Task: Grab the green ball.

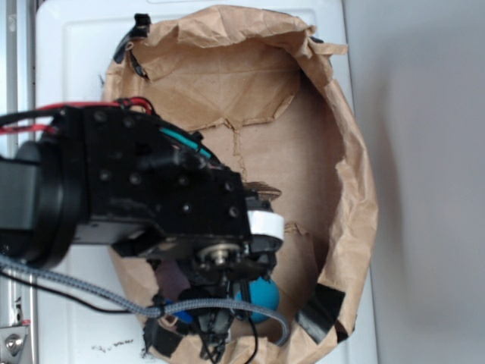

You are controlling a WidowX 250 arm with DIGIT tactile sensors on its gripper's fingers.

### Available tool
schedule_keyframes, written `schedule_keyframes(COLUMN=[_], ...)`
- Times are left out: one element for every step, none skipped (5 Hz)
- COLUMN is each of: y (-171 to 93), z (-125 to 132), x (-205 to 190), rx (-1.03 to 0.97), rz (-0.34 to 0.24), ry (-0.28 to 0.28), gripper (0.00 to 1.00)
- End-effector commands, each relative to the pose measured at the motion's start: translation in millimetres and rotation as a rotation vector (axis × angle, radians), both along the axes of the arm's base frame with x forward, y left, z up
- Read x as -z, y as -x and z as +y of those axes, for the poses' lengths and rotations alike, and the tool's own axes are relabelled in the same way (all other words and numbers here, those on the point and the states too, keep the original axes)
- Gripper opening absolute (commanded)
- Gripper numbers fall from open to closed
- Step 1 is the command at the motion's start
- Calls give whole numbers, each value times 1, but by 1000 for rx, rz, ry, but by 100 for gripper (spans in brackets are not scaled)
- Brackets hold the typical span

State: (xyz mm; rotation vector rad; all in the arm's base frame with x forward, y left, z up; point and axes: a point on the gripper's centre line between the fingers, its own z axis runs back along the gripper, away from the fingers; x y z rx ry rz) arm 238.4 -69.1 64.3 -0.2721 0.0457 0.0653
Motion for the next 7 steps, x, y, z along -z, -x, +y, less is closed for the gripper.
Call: schedule_keyframes(y=[-8, -15, -18, -22, -28, -36, -41], z=[-6, -14, -24, -22, -16, -11, -5], x=[-9, 2, 21, 30, 26, 24, 17], rx=[-10, -8, 18, 16, -4, -36, -47], rz=[-49, -60, -16, 7, -11, -32, -32], ry=[38, 58, 20, -11, -24, -44, -35], gripper=[100, 100, 79, 0, 0, 0, 0])
